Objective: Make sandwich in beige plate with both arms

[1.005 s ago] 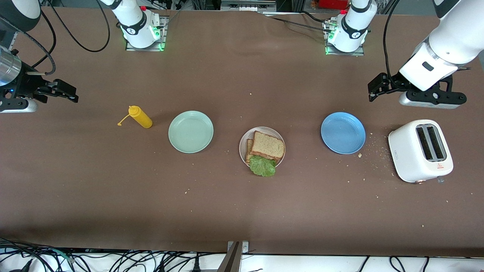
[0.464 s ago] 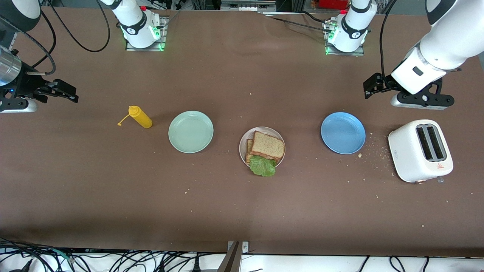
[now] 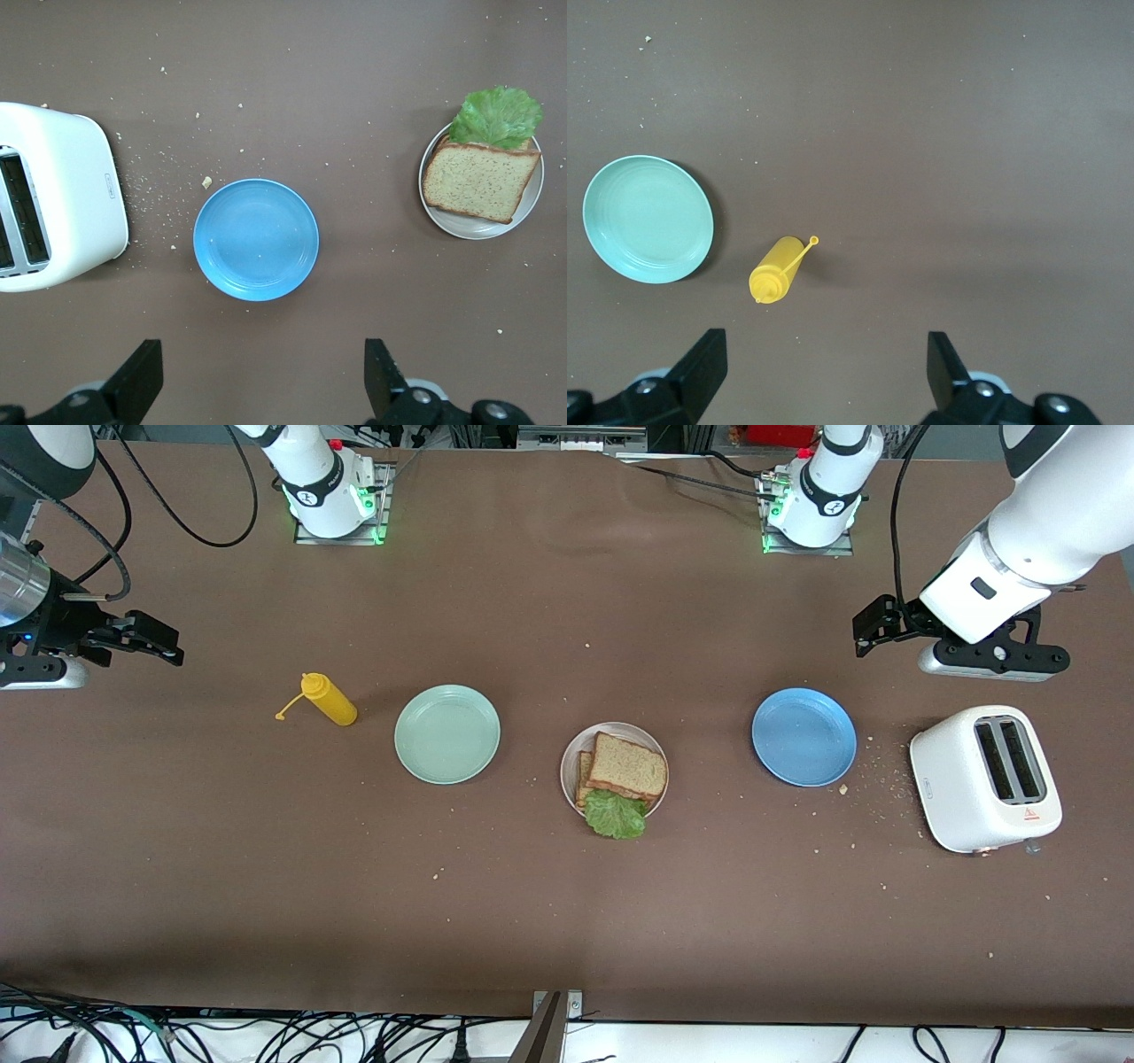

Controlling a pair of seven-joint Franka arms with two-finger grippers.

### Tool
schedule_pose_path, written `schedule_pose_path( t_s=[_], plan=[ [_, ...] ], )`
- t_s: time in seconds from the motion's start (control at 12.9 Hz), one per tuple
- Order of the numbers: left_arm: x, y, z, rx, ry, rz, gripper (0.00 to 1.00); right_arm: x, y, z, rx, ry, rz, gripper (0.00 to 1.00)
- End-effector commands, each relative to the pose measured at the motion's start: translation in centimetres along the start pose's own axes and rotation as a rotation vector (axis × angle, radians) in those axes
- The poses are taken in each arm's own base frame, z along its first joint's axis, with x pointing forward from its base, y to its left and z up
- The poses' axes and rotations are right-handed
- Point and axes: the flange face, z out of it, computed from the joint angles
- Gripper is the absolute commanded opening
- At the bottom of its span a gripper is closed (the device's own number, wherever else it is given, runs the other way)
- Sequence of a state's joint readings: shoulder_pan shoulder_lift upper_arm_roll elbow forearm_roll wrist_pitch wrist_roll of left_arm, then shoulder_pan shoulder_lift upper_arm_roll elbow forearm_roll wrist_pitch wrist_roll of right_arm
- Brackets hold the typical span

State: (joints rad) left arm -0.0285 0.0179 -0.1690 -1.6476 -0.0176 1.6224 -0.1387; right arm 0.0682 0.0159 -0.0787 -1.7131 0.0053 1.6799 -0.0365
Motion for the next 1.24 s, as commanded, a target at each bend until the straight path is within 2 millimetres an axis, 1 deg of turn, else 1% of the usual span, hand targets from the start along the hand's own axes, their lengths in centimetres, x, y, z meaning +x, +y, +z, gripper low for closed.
schedule_pose_path(
  t_s=[0.0, 0.62, 0.93, 1.08, 1.16],
  plan=[
    [0.25, 0.16, -0.52, -0.025, -0.002, -0.009, 1.00, -0.51, -0.04, -0.23, 0.008, 0.005, -0.012, 1.00],
    [0.26, 0.00, -0.51, -0.026, -0.003, -0.010, 1.00, -0.47, -0.05, -0.15, 0.008, 0.003, -0.012, 1.00],
    [0.22, 0.00, -0.60, -0.026, -0.002, -0.010, 1.00, -0.34, -0.06, -0.47, 0.018, 0.014, -0.001, 1.00],
    [0.22, 0.02, -0.60, -0.027, -0.002, -0.010, 1.00, -0.14, -0.60, -1.11, 0.011, 0.028, -0.001, 1.00],
    [0.18, 0.01, -0.50, -0.027, -0.006, -0.012, 1.00, -0.07, -0.62, -1.06, 0.013, 0.029, 0.000, 1.00]
  ],
)
